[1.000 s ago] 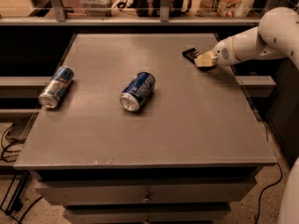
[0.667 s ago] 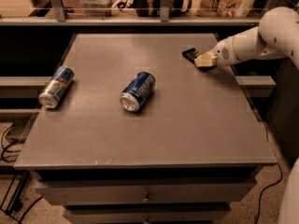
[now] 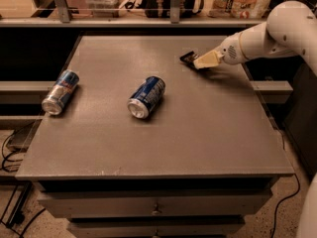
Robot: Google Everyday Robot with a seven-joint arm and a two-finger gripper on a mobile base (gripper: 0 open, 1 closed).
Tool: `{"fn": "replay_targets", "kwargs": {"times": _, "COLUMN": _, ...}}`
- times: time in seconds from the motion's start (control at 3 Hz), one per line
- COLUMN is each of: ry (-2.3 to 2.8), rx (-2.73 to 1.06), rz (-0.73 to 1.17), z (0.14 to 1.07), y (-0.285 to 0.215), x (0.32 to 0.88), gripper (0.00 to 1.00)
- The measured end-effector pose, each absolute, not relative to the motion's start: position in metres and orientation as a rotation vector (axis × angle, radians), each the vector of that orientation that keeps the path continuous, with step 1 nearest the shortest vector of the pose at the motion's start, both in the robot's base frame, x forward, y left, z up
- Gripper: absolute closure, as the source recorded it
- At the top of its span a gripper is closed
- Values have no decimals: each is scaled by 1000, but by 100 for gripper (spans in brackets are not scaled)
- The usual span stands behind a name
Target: Pick rxbar chocolate
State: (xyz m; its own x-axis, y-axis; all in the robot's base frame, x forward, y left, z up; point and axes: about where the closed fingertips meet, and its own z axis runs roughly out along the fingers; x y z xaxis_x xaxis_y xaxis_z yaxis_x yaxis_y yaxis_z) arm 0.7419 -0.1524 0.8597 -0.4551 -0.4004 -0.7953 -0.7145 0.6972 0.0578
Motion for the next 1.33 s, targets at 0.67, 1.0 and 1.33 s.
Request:
{"fn": "replay_targets", "kwargs": {"times": 0.67, "ry": 2098, "rx": -875, "rz": 446, "z": 860, "y": -143, "x": 742, "gripper": 52}}
{"fn": "replay_targets", "kwargs": {"times": 1.0, "ry": 2107, "rx": -884, "rz": 418, "z": 858, "y": -143, "x": 742, "gripper": 75}}
{"fn": "replay_targets", "kwargs": {"times": 1.33, "ry": 2122, "rx": -883, "rz": 399, "z": 853, "y": -145, "x": 742, "gripper": 72}}
